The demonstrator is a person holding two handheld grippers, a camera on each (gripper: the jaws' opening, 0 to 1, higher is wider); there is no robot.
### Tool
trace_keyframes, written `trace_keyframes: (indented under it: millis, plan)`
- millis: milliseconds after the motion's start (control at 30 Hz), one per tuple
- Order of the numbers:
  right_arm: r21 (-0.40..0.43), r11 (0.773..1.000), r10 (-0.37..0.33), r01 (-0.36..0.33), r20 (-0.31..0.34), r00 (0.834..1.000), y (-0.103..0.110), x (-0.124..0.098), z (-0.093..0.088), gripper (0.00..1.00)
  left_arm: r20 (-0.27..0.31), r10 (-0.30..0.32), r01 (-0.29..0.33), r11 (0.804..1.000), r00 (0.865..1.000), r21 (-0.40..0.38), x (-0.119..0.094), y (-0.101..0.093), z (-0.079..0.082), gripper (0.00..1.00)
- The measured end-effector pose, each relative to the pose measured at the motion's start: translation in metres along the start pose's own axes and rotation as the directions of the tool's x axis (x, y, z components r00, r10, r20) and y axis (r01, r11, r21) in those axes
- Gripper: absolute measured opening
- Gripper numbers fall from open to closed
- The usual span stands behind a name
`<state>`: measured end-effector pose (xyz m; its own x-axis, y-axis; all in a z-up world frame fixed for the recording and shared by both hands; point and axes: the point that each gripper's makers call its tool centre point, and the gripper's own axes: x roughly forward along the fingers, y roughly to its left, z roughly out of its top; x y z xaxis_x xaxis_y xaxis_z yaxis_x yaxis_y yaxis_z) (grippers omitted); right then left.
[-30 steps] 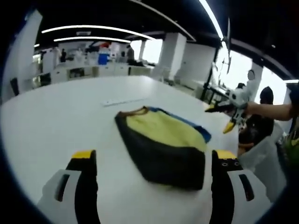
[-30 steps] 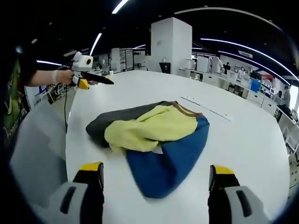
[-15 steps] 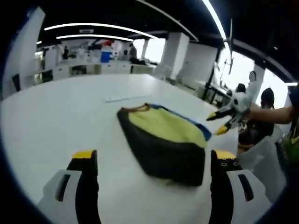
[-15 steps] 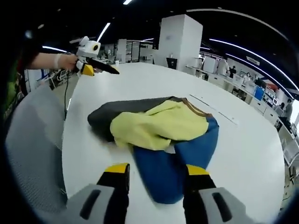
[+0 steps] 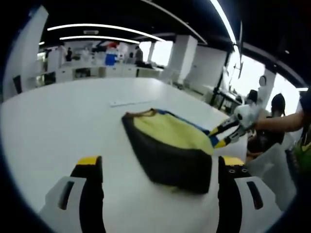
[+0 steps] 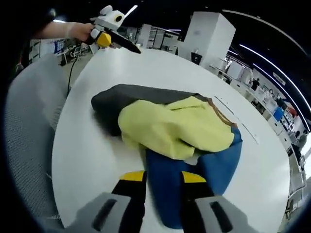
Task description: Fold the garment on the visible template until the final outline fits inside the template.
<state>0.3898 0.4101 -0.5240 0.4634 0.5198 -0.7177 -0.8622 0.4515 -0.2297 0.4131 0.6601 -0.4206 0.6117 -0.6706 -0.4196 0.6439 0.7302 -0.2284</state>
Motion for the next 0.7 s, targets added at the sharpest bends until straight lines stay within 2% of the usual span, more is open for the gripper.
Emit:
trace_keyframes:
  millis: [133,300,433,500,600,700]
  plan:
    - [-0.073,0.997,0.009,-0.012,-0.038,0.999,0.002,0.007,-0.005,0.16,-0.007,0.003,-0.003,1.000,1.000,-0.008,-0.003,0.003,-0.003,0.94]
    - [-0.139,0.990,0.021,-0.028,-0.057,0.998,0.010,0.012,-0.005,0.10,-0.002,0.008,-0.008,1.000,1.000,-0.013,-0.003,0.004,-0.002,0.94]
    - [-0.145,0.989,0.020,-0.029,-0.067,0.998,0.010,0.015,-0.006,0.07,-0.007,0.004,-0.004,1.000,1.000,-0.015,-0.002,0.003,-0.004,0.93]
    - [-0.140,0.989,0.030,-0.038,-0.059,0.998,0.012,0.016,-0.005,0.00,-0.011,-0.002,0.002,1.000,1.000,-0.015,-0.002,0.001,-0.005,0.93]
    - [-0.135,0.991,0.017,-0.024,-0.052,0.999,0.009,0.015,-0.004,0.00,-0.017,-0.007,0.006,1.000,1.000,-0.014,-0.002,0.000,-0.008,0.93]
    - [-0.088,0.996,0.014,-0.017,-0.029,0.999,0.007,0.011,0.001,0.00,-0.019,-0.007,0.007,1.000,1.000,-0.015,-0.002,0.000,-0.009,0.92]
